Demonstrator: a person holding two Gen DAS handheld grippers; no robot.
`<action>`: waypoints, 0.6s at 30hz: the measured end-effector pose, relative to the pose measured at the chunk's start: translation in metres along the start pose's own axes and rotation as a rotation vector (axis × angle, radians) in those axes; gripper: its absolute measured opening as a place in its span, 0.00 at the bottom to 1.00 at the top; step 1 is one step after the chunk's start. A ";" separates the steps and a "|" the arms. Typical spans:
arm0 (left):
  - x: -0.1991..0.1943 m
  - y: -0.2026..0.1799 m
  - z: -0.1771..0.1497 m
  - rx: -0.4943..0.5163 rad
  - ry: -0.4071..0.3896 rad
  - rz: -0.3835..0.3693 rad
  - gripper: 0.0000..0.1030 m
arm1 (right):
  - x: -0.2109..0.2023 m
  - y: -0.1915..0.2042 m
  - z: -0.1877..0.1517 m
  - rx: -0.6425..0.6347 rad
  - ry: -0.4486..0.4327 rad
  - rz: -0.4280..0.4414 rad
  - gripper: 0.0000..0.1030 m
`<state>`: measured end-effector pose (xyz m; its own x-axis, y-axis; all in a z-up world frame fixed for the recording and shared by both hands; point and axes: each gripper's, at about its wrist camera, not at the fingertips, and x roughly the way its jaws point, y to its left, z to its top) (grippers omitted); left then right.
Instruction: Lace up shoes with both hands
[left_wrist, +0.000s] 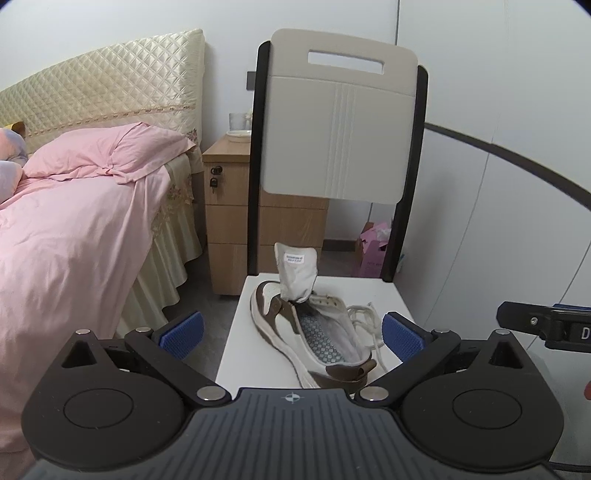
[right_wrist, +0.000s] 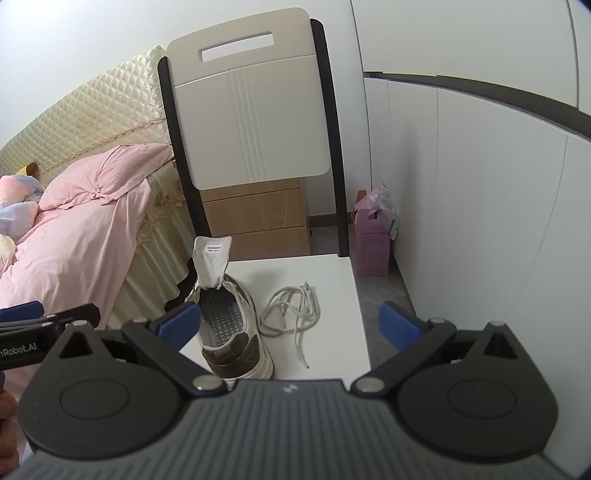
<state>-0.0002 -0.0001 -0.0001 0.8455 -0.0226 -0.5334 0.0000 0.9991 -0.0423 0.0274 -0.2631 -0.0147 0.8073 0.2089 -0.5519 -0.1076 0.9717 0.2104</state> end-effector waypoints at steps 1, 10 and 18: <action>0.000 0.000 0.000 -0.002 -0.005 0.001 1.00 | 0.000 0.000 0.000 0.002 0.001 0.002 1.00; -0.004 -0.001 -0.003 -0.017 -0.050 0.009 1.00 | 0.002 0.005 -0.001 0.001 -0.049 0.045 1.00; -0.017 0.000 -0.001 -0.016 -0.106 0.032 1.00 | 0.013 0.014 -0.001 -0.005 -0.045 0.104 1.00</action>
<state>-0.0156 0.0004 0.0081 0.8968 0.0139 -0.4422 -0.0357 0.9985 -0.0410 0.0357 -0.2470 -0.0192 0.8167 0.3033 -0.4910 -0.1947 0.9457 0.2603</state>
